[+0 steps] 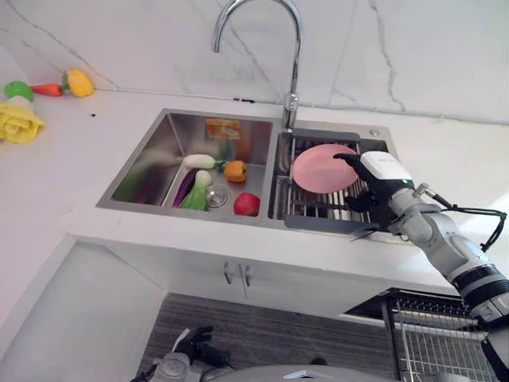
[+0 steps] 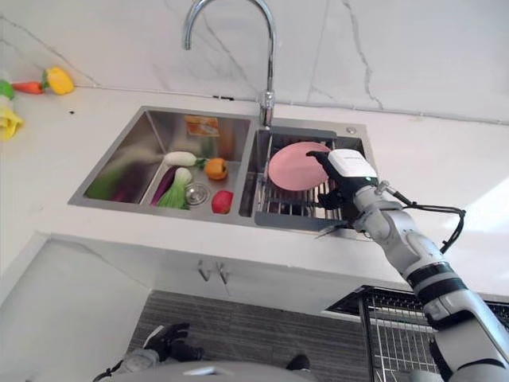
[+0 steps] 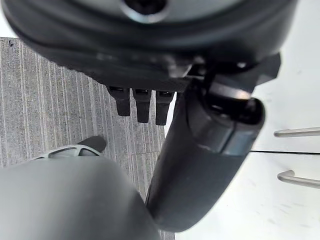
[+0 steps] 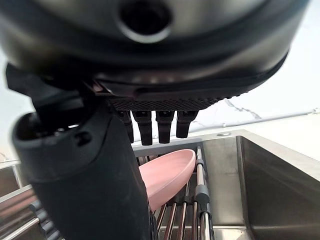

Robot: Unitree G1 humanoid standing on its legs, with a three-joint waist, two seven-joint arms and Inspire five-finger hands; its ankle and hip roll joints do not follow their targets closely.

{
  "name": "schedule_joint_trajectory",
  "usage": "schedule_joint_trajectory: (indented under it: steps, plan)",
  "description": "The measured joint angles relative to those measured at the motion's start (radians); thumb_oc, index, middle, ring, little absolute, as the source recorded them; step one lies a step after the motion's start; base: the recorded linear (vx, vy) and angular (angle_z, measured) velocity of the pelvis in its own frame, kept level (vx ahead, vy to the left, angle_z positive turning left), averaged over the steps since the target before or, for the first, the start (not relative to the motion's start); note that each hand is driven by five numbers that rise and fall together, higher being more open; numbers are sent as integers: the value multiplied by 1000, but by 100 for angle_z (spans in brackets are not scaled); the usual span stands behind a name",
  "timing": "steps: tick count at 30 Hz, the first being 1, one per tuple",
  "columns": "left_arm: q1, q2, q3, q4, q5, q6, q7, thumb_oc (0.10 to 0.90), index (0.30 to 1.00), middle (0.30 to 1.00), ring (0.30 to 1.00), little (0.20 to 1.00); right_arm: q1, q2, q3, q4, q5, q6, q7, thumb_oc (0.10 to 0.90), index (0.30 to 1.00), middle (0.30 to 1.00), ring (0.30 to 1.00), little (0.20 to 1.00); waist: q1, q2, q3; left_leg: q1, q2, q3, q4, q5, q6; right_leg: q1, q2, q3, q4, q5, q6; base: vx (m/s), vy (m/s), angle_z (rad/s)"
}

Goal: Place the dishes in the dishwasher.

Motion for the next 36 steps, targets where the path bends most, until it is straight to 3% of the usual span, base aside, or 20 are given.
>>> schedule_joint_trajectory:
  steps: [14,15,16,17,36]
  plan:
    - [-1,7,1,-1,16,-7,7,800,900,900,900,900,-6,1,45,74,-126,1,-34,800,900,900,900,900,6,-12,5,1,0,-20,0,0,0,14,0,1,-2,-2,3,3,-1,4]
    - [0,7,1,-1,16,-8,7,800,900,900,900,900,-6,1,45,77,-136,2,-36,643,665,665,665,665,6,-12,5,1,0,-21,0,0,0,14,0,1,-2,-2,3,0,0,0]
    - [0,7,1,-2,16,-8,7,800,900,900,900,900,-6,1,45,87,-154,3,-40,442,364,364,364,364,7,-12,5,1,0,-21,0,0,0,14,0,1,-2,-2,3,0,0,0]
    - [0,7,1,-2,16,-8,7,800,900,900,900,900,-6,1,45,94,-154,2,-42,400,300,300,300,300,8,-12,5,1,0,-21,0,0,0,14,0,1,-2,-2,3,0,0,0]
    - [7,7,1,-11,14,-8,8,800,900,900,900,900,-46,33,76,90,-230,33,-135,400,300,300,300,300,11,-11,6,-7,1,-25,6,0,0,15,-1,3,-2,-3,5,0,0,0]
